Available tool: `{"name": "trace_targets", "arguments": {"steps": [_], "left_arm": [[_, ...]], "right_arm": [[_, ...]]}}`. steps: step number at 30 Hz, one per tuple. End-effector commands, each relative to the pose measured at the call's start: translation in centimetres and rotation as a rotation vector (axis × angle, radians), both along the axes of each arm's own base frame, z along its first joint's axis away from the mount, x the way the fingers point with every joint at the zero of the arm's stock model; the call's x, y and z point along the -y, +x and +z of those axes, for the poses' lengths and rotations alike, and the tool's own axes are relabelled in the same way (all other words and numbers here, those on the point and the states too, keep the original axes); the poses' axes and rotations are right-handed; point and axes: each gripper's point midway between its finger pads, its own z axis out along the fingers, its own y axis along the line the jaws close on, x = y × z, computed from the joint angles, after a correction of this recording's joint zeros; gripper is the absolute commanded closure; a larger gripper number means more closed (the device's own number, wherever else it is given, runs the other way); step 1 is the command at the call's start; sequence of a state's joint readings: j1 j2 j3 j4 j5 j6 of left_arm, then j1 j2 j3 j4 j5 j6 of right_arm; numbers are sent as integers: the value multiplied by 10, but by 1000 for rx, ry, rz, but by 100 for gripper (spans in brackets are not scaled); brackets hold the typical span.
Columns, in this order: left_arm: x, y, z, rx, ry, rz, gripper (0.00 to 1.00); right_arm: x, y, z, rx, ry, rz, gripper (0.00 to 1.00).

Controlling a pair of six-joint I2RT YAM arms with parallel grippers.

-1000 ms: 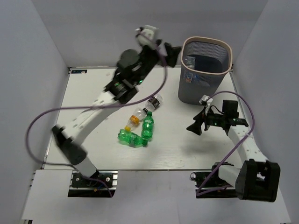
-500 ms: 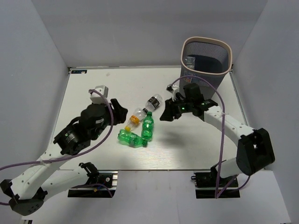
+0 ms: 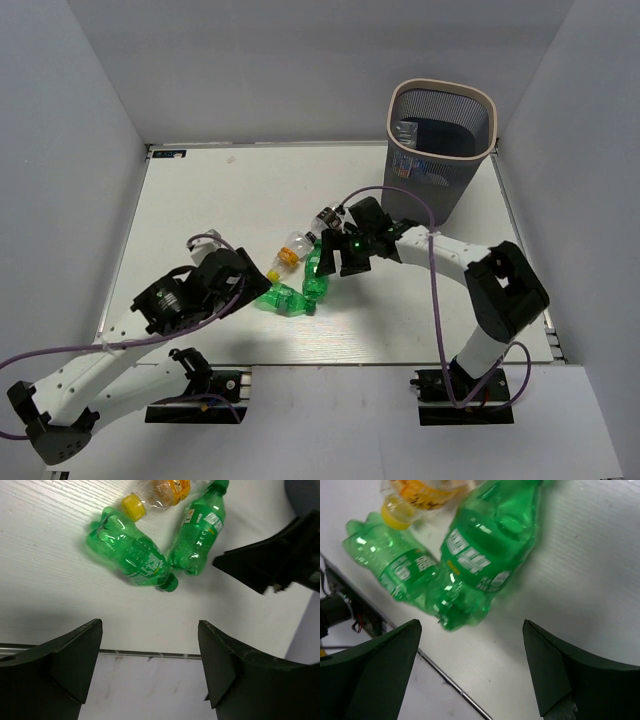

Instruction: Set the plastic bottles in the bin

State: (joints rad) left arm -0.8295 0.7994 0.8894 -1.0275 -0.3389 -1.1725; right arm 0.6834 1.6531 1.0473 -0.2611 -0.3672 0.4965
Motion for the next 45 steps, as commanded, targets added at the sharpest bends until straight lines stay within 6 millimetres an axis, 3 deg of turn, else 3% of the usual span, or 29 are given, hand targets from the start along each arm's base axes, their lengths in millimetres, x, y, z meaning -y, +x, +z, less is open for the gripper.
{"name": "trace_targets", "arguments": {"steps": [1,2,5,11,17,25,29,30,33,34,35,37,41,43,44,45], "left_arm": [[4,-2,2,-33,-89,90,13],[4,-1,1,-39,-82,91,12],[9,0,-11,-70,-67,92,11],[11,-3,-36,-137,-101,177,7],[7,-1,-59,-155,-132,274,6],[19,18,-62,-116,-150,296,5],[28,19,-77,-143,-159,280,5],[28,18,-80,-145,-157,280,5],[31,19,-86,-148,-167,274,5],[33,20,-87,-148,-167,274,5],[33,20,-89,-146,-170,274,5],[33,21,-93,-148,-159,268,5],[33,19,-103,-159,-155,264,5],[35,20,-104,-158,-158,263,5],[33,18,-107,-163,-150,264,5],[35,20,-106,-157,-159,263,5]], "right_arm": [[-10,21,-5,15,-40,-99,12],[-15,25,-3,23,-38,-104,12],[-19,28,-25,17,-85,-110,12],[-31,35,-36,41,-117,-115,14],[-22,34,-63,74,-226,-138,18],[1,33,-83,114,-322,-129,38],[1,28,-65,178,-276,-28,56],[-1,30,-45,219,-235,-16,62],[3,30,-25,300,-199,55,68],[2,32,8,379,-146,60,72],[6,36,17,441,-146,98,73],[6,39,71,609,-50,120,80],[10,38,169,919,99,140,83],[13,45,205,1053,116,129,83],[24,51,230,1120,104,55,84],[30,56,242,1172,93,30,84]]}}
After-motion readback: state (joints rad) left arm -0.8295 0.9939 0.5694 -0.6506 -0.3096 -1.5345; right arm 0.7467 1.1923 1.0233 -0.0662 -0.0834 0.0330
